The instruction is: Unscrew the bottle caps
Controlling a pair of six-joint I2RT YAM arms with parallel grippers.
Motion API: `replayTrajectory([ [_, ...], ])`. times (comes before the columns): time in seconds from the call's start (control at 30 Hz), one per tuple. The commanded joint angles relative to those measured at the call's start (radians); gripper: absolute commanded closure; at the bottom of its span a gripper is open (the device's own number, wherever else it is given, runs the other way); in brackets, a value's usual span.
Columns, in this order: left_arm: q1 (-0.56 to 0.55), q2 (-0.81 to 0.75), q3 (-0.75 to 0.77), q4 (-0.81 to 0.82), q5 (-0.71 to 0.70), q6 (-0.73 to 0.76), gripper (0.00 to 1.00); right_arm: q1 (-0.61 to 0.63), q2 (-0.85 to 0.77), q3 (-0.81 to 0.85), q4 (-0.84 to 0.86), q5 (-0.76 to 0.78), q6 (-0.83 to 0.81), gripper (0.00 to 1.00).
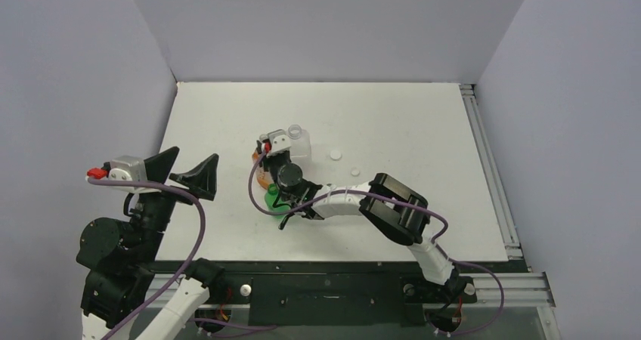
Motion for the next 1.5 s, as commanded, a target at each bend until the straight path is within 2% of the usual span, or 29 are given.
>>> replayTrajectory([
  [0.0,-0.004,0.009,-0.003,0.056,0.015,-0.005,0.03,0.012,-0.054,-0.069,0.108,0.025,0.043,0.86],
  [0.07,-0.004,0.008,-0.004,0.049,0.017,0.000,0.03,0.016,-0.066,-0.101,0.111,0.027,0.045,0.80],
  [0.1,-0.004,0.011,-0.004,0.044,0.018,0.001,0.03,0.019,-0.070,-0.119,0.109,0.028,0.045,0.68],
  [0.13,-0.005,0.014,0.000,0.027,0.017,0.001,0.03,0.020,-0.076,-0.125,0.104,0.026,0.045,0.64],
  [0.2,-0.005,0.024,0.003,0.002,0.015,0.000,0.03,0.022,-0.088,-0.137,0.077,0.007,0.045,0.48],
  [0.27,-0.005,0.034,0.003,-0.014,0.005,-0.001,0.03,0.023,-0.104,-0.144,0.048,-0.019,0.043,0.38],
  [0.4,-0.005,0.044,0.020,-0.035,-0.014,0.003,0.03,0.022,-0.144,-0.170,0.012,-0.050,0.050,0.28],
  [0.77,-0.005,0.085,0.040,-0.037,-0.021,0.011,0.03,0.015,-0.304,-0.136,-0.130,-0.098,0.034,0.23],
  [1.0,-0.004,0.235,0.100,-0.142,-0.033,0.000,0.03,-0.058,-0.491,-0.116,-0.339,-0.225,0.170,0.19],
  [1.1,-0.002,0.270,0.107,-0.116,-0.051,0.038,0.03,-0.077,-0.601,-0.132,-0.433,-0.233,0.188,0.18],
  [1.23,0.015,0.336,0.106,-0.075,-0.088,0.086,0.03,-0.184,-0.753,-0.194,-0.612,-0.210,0.265,0.17],
  [1.37,0.107,0.391,0.079,-0.013,-0.038,0.107,0.03,-0.342,-0.926,-0.283,-0.734,-0.188,0.327,0.17],
  [1.47,0.293,0.449,0.073,0.018,0.122,0.089,0.03,-0.461,-1.028,-0.319,-0.823,-0.177,0.360,0.16],
])
